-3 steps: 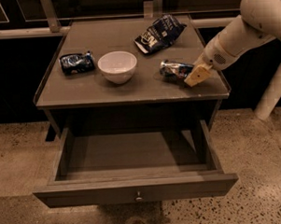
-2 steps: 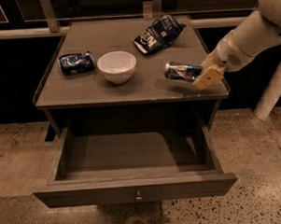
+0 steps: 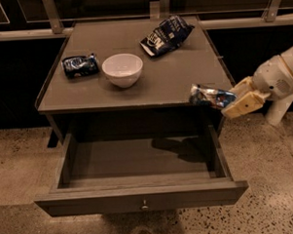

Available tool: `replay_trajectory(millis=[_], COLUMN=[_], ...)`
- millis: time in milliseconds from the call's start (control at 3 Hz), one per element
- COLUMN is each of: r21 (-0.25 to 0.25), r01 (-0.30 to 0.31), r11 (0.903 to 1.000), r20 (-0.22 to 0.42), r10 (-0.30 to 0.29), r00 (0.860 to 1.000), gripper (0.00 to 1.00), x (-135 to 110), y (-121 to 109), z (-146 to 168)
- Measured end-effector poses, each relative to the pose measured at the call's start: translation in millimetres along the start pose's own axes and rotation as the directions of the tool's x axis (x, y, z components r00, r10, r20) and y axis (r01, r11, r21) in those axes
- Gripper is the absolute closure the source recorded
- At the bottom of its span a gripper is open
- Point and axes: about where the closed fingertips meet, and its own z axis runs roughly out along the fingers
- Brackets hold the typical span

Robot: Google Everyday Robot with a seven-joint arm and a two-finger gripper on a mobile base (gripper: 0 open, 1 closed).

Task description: Place redbull can into top drawer

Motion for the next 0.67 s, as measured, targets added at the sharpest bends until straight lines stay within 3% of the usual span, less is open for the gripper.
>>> replay_trajectory(millis=[333,667], r21=[-0.112,-0.1], r01=[-0.097,-0.094], r11=[0.9889,0.9905], r20=[0.055,0.06], r10=[0.104,0.101], r00=[0.993,0.993], gripper=[1.0,1.0], x=[32.8,31.2], y=[11.9,11.7], z=[13.0,13.7])
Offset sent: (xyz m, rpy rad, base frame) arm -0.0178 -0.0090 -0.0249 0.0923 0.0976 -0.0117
